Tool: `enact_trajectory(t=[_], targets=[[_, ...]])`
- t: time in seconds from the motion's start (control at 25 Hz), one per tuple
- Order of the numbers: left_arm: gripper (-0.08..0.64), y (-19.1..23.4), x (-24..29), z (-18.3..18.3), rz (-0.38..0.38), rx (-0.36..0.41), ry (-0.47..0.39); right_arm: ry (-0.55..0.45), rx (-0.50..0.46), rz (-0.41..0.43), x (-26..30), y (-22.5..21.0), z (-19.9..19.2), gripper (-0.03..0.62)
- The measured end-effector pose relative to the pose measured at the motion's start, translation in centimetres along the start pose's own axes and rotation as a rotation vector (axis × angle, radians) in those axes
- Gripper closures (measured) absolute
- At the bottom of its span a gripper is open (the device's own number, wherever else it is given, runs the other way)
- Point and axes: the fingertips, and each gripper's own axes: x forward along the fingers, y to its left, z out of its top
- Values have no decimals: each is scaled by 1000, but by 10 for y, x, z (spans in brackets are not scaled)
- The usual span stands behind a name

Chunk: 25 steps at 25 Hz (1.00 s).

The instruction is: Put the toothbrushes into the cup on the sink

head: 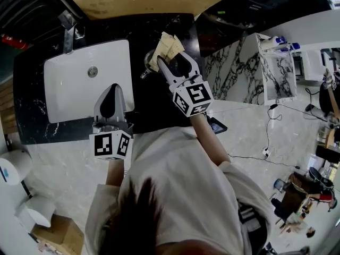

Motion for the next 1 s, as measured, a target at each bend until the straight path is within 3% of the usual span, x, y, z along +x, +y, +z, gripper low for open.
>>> enact_trajectory(t=[0.68,1.0], targets=[[551,-14,-21,4,0,23,-16,-137,3,-40,-58,-5,44,422],[551,-23,-40,1,29,30,-24,-209,5,-9,-87,4,67,489]])
